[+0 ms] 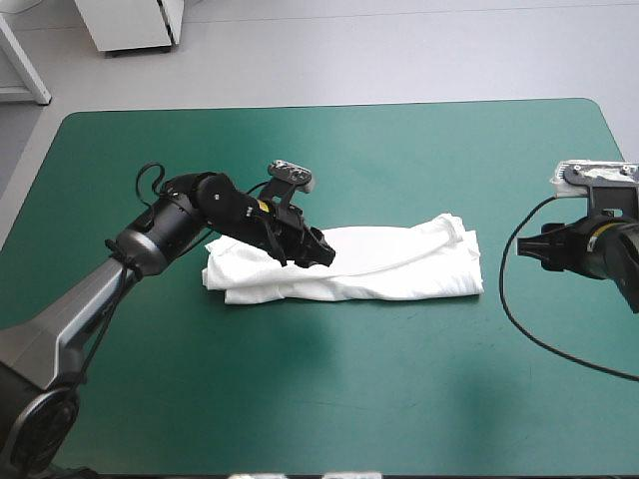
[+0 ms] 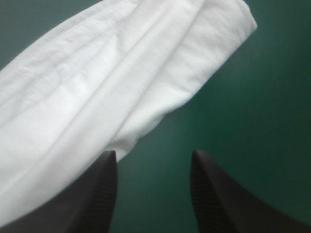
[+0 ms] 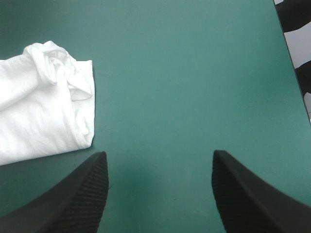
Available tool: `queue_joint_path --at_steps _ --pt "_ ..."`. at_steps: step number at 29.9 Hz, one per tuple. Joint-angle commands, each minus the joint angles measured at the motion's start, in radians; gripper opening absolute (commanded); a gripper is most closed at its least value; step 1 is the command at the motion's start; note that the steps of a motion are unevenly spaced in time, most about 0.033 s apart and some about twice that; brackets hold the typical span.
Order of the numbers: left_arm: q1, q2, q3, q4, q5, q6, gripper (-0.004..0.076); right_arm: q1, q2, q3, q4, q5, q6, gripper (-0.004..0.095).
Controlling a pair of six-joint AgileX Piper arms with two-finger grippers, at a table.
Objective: Fold the cloth
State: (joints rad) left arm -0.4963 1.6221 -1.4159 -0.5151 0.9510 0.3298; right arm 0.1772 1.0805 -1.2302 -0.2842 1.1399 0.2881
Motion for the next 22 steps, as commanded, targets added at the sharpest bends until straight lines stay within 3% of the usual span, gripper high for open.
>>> queue_joint_path --at_steps 1,3,4,11,22 --pt "-0.004 0.025 -0.072 -0.051 -0.04 0.034 0.0149 -0.043 0.041 -0.032 -0.012 -0.088 0.006 0.059" --pt "-0.004 0.056 -0.099 -0.048 -0.05 0.057 0.0015 -0.087 0.074 -0.034 0.038 -0.111 -0.004 0.059" --pt "-0.004 0.072 -0.113 -0.048 -0.063 0.062 -0.0006 -0.114 0.092 -0.034 0.077 -0.122 -0.028 0.059" --pt "-0.004 0.197 -0.206 -0.042 -0.065 0.062 -0.001 -0.254 0.228 -0.034 0.443 -0.179 -0.249 0.059" --pt "-0.004 0.378 -0.257 -0.087 -0.014 0.062 -0.001 -0.255 0.469 -0.049 0.692 -0.156 -0.448 0.0592"
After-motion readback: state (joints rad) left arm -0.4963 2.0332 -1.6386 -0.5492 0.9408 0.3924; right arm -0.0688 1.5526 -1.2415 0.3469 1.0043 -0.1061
